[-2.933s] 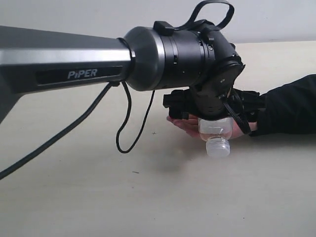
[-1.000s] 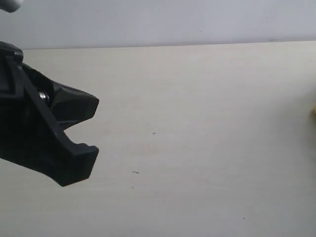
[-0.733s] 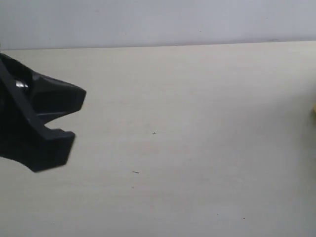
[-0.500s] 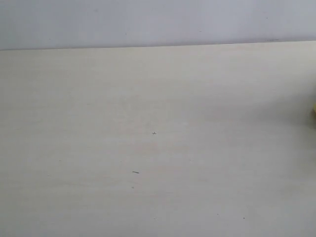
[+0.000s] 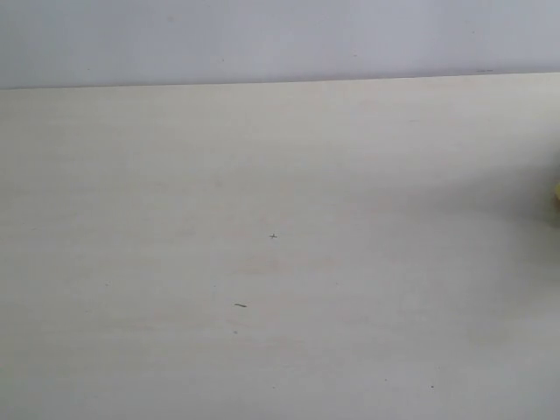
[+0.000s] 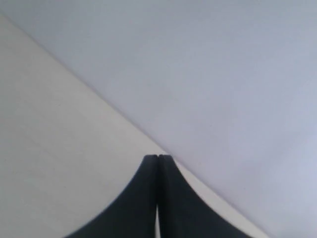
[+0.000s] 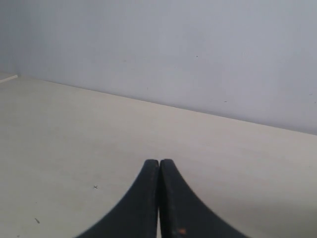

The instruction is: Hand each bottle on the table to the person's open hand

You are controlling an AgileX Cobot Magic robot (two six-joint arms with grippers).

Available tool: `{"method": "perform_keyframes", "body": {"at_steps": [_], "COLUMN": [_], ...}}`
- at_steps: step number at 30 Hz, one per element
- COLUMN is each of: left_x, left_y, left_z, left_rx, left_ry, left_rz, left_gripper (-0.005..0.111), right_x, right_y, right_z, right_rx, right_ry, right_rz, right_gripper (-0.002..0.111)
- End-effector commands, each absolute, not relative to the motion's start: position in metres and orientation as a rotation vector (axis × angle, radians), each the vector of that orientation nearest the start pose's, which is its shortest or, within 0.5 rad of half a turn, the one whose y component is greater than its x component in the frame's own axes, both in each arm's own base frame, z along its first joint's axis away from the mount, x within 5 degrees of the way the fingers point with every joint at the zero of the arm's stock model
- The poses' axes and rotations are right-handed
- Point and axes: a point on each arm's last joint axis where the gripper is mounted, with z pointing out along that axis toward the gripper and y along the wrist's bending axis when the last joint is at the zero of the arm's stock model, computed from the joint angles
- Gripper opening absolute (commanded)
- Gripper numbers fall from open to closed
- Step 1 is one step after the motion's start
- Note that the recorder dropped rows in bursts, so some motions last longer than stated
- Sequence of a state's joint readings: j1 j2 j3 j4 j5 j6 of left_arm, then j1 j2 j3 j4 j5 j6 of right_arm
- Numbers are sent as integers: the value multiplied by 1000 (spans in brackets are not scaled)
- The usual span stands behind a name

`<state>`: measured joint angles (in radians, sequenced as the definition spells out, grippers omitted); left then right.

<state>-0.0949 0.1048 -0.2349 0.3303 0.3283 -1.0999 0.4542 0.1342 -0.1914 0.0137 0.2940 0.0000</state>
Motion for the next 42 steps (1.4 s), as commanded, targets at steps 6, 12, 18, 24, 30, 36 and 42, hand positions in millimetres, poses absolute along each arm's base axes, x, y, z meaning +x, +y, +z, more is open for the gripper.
{"method": "perform_keyframes", "body": {"at_steps": [6, 12, 18, 24, 30, 36, 42], "left_x": [54, 56, 56, 55, 55, 55, 55], "left_y": [4, 2, 2, 1, -4, -4, -1], "left_z": [210, 193, 192, 190, 191, 191, 192], "left_rx": [-655, -723, -720, -396, -51, -35, -66], "left_ry": [1567, 1598, 1606, 1702, 1725, 1725, 1721], "left_rz": [-567, -629, -617, -352, -141, -120, -86], "left_gripper": [0, 0, 0, 0, 0, 0, 0], "right_x": [54, 54, 54, 54, 54, 54, 54], "right_y": [27, 27, 27, 27, 27, 27, 27], "right_z": [243, 243, 243, 243, 243, 243, 243], "right_rx": [-375, -375, -375, -375, -375, -375, -375], "right_ry": [1686, 1686, 1686, 1686, 1686, 1686, 1686], "right_rz": [354, 354, 354, 354, 354, 354, 354], "right_gripper": [0, 0, 0, 0, 0, 0, 0]}}
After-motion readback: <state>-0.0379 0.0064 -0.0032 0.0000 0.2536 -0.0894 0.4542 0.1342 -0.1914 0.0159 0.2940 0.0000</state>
